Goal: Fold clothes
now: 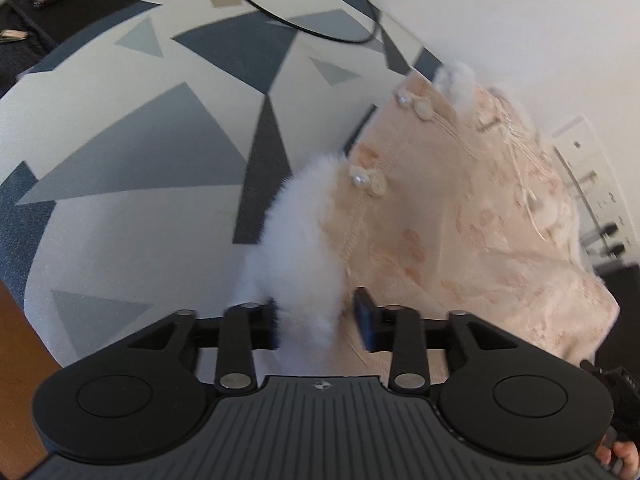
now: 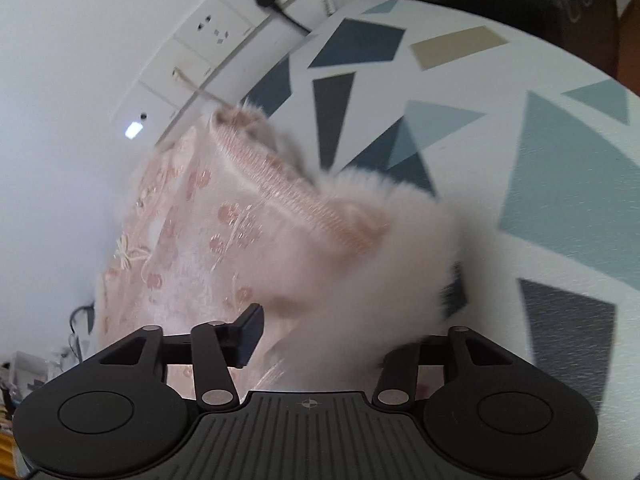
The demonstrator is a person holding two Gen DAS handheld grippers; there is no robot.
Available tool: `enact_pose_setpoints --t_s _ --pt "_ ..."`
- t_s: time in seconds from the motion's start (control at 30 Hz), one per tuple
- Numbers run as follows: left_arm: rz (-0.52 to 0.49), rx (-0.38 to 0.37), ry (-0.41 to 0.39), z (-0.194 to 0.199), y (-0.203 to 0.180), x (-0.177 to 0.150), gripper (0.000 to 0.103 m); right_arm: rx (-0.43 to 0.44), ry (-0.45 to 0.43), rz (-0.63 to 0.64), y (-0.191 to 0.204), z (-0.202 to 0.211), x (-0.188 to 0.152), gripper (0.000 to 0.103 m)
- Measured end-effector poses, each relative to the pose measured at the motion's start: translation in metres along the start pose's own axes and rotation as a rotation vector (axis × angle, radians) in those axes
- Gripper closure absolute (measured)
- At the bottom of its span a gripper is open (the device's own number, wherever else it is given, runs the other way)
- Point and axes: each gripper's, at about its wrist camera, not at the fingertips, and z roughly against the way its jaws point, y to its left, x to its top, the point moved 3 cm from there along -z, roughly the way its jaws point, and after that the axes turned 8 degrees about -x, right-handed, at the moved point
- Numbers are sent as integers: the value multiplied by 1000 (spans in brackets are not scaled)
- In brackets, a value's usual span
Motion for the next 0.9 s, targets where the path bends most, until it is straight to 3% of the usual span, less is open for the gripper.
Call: enact_pose_setpoints --t_s 0.03,0.07,0.2,0.37,0.53,0.67,0.73,0.77,0.8,0.9 --pt "-18 14 0 2 0 -1 41 10 -10 -19 -7 5 1 55" --pt "-36 40 -3 5 0 -2 37 10 -18 -34 -13 9 0 53" --pt "-67 61 20 8 5 -8 36 -38 -80 -2 -27 27 -10 45" --pt "-65 64 10 5 6 -14 36 -129 -152 143 -33 30 -28 35" --pt "-76 48 -20 -3 -3 -13 36 -142 -190 236 -25 1 -6 20" --pt "-77 71 -47 -8 -7 -10 56 -58 -111 251 -2 -15 -12 39" --pt "-69 80 -58 -9 -6 -8 72 -74 -72 277 7 -19 -18 67" --pt "-56 75 -62 -8 -2 -6 77 -56 -24 262 7 -22 -21 87" --pt "-43 68 -63 -7 1 -5 85 -31 13 221 4 -20 -22 89" --pt "-13 33 -48 -2 9 1 88 12 54 131 -4 1 -30 91"
